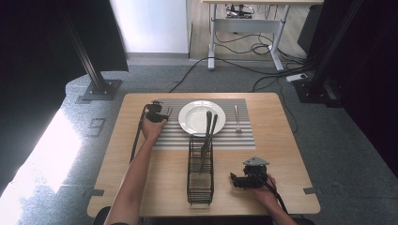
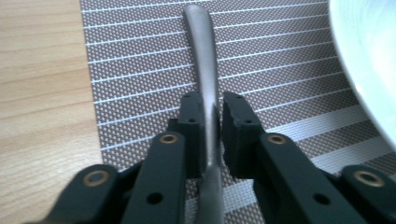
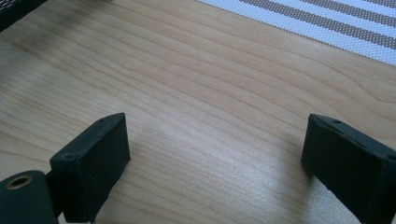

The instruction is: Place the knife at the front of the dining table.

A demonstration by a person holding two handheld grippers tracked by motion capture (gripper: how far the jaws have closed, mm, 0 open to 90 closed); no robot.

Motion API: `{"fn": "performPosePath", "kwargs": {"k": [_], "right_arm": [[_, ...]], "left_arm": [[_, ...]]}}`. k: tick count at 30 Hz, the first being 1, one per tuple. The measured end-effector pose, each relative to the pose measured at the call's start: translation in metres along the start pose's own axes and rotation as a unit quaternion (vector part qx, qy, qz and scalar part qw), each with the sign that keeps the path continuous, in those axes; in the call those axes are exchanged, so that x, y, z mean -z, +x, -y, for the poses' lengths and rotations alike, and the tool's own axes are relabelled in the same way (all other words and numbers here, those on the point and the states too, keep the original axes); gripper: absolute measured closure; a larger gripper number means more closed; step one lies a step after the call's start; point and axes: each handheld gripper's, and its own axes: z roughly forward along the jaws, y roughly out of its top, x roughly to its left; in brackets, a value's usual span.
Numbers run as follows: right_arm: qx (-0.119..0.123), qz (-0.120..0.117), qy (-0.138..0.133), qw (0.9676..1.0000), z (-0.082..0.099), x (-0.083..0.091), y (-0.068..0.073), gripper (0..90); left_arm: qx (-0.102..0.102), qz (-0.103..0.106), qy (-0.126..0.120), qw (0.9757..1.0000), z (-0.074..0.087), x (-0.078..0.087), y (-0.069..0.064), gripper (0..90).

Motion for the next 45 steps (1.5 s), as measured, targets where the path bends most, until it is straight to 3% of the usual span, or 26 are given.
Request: {"fn": "performPosePath", "kwargs": {"k": [8, 15, 18, 20, 26, 30, 34, 36, 39, 45], "right_arm": [[-0.001, 0.0, 0.0, 1.0, 0.0, 0.0, 0.0, 7.7], [-0.002, 0.0, 0.001, 1.0, 0.0, 0.0, 0.0, 7.7], [-0.002, -0.001, 0.001, 1.0, 0.0, 0.0, 0.0, 7.7], [-0.002, -0.001, 0.001, 1.0, 0.0, 0.0, 0.0, 7.7], [0.0, 0.0, 0.0, 1.0, 0.0, 0.0, 0.0, 7.8], [0.0, 0.0, 0.0, 1.0, 0.0, 0.0, 0.0, 7.9], [0.0, 0.0, 0.0, 1.0, 0.0, 0.0, 0.0, 7.9], [0.0, 0.0, 0.0, 1.0, 0.0, 0.0, 0.0, 7.9], [0.0, 0.0, 0.0, 1.0, 0.0, 0.0, 0.0, 7.8], [0.001, 0.0, 0.0, 1.0, 0.0, 0.0, 0.0, 7.7]], "left_arm": [[0.003, -0.016, -0.013, 0.9998, -0.008, -0.009, -0.002, 79.7], [0.009, -0.015, -0.015, 0.9997, -0.013, -0.013, 0.001, 79.3], [0.009, -0.003, -0.031, 0.9995, -0.012, -0.008, 0.002, 69.5], [0.004, 0.0, -0.028, 0.9996, -0.01, -0.004, 0.002, 63.3], [0.0, 0.005, -0.035, 0.9994, 0.002, 0.017, 0.004, 56.3], [-0.005, 0.01, -0.019, 0.9998, 0.019, 0.028, 0.007, 53.8], [-0.004, 0.018, -0.007, 0.9998, 0.037, 0.032, 0.01, 53.2], [-0.001, 0.023, -0.016, 0.9996, 0.044, 0.034, 0.011, 52.9], [0.003, 0.032, -0.015, 0.9994, 0.047, 0.037, 0.012, 53.3], [-0.007, 0.038, -0.016, 0.9991, 0.052, 0.039, 0.007, 53.3]]}}
